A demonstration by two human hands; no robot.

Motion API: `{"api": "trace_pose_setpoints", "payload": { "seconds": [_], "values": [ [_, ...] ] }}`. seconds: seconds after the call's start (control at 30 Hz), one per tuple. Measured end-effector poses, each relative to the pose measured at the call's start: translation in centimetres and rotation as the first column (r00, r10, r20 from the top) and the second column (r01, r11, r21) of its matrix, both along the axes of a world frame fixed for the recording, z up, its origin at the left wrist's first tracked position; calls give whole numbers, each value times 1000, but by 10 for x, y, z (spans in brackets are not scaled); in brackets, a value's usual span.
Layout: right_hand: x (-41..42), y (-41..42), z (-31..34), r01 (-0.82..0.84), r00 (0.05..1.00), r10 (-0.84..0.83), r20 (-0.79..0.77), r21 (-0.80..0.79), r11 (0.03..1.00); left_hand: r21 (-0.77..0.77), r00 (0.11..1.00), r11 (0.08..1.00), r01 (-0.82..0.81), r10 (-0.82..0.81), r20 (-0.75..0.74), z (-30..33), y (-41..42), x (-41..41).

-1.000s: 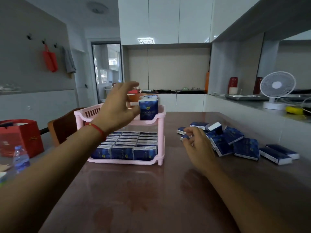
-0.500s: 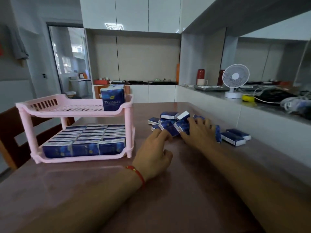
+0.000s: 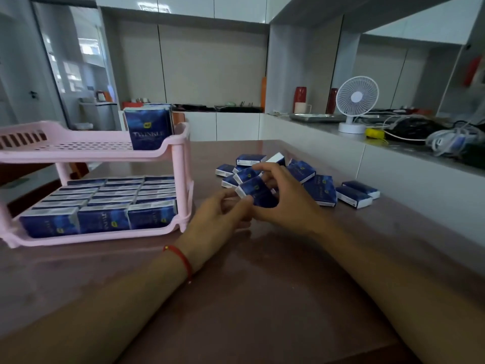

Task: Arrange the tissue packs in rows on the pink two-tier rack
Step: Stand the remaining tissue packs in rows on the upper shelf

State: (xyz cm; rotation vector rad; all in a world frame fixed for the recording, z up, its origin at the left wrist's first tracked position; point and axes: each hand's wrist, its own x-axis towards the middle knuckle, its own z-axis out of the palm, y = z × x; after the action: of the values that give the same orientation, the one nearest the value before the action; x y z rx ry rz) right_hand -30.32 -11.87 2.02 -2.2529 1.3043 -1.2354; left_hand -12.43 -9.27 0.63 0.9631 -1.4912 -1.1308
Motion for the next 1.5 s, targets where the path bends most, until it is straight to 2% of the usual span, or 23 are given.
{"api": "trace_pose_setpoints", "payload": {
  "seconds": [0.07, 0.17, 0.23, 0.27, 0.33, 0.37, 0.43, 0.47, 0.5, 0.67, 0.7, 0.73, 0.8, 0.83, 0.87, 0.93, 1.0, 1.07, 1.17, 1.27, 1.33, 1.4, 1.5],
  "values": [
    [6, 8, 1, -61, 998, 61, 3, 31, 998, 22, 997, 1000, -10, 12, -73, 0, 3, 2],
    [9, 13, 3, -155, 987, 160, -20, 161, 975, 30, 997, 999, -17, 19, -81, -1, 6, 5],
    [-2, 9, 7, -158, 988, 154, 32, 206, 966, 55, 993, 998, 10, -3, -117, -1, 7, 3],
    [-12, 4, 8, -86, 995, 77, 60, 163, 983, 55, 993, 998, 9, -3, -115, -2, 6, 3],
    [-42, -12, 10, 219, 976, -219, -8, 22, 975, 41, 996, 999, -21, 24, -87, -3, 7, 2],
    [-58, -19, 10, 395, 909, -397, -130, -40, 918, 39, 996, 999, -31, 34, -77, -4, 7, 2],
    [-85, -25, 9, 653, 676, -618, -402, -64, 755, 47, 997, 999, -26, 29, -71, -4, 8, 2],
    [-93, -26, 9, 715, 599, -641, -480, -41, 698, 52, 997, 999, -11, 15, -80, -3, 10, 3],
    [-98, -26, 8, 736, 575, -634, -517, -12, 677, 54, 996, 999, 1, 4, -88, -2, 12, 2],
    [-92, -17, 15, 721, 574, -552, -606, 54, 691, 19, 996, 999, -39, 40, -78, -2, 13, 3],
    [-92, -15, 18, 700, 599, -538, -594, 61, 712, 16, 996, 999, -47, 48, -81, -2, 12, 3],
    [-92, -12, 22, 650, 671, -517, -532, 87, 755, 19, 995, 999, -46, 48, -84, -2, 12, 4],
    [-92, -8, 28, 448, 871, -381, -310, 181, 876, 37, 996, 999, -36, 39, -86, -2, 13, 5],
    [-90, -7, 30, 349, 923, -296, -246, 211, 913, 44, 996, 998, -36, 40, -81, -2, 13, 5],
    [-88, -7, 31, 283, 943, -222, -248, 246, 927, 50, 996, 998, -41, 44, -74, -2, 13, 5],
    [-86, -8, 26, 277, 916, -145, -375, 329, 903, 64, 996, 997, -53, 57, -63, -2, 12, 6],
    [-87, -9, 22, 319, 872, -141, -468, 327, 890, 69, 996, 996, -64, 67, -50, -3, 11, 5],
    [-86, -6, 25, 231, 910, -94, -405, 305, 924, 66, 995, 995, -77, 80, -53, -4, 10, 6],
    [-78, 6, 37, -1, 987, 49, -153, 304, 953, 54, 993, 994, -95, 99, -59, -4, 8, 6],
    [-66, 18, 45, -254, 967, 223, 122, 415, 874, 26, 993, 995, -95, 96, -63, -4, 9, 6],
    [-56, 23, 43, -289, 957, 274, 100, 438, 851, 21, 993, 996, -88, 89, -76, -4, 9, 5],
    [-42, 24, 40, -260, 962, 271, 31, 396, 881, 50, 991, 997, -65, 71, -112, -2, 9, 5],
    [-29, 24, 38, -280, 957, 289, 20, 318, 906, 114, 989, 993, 5, 12, -150, 4, 9, 8]
  ]
}}
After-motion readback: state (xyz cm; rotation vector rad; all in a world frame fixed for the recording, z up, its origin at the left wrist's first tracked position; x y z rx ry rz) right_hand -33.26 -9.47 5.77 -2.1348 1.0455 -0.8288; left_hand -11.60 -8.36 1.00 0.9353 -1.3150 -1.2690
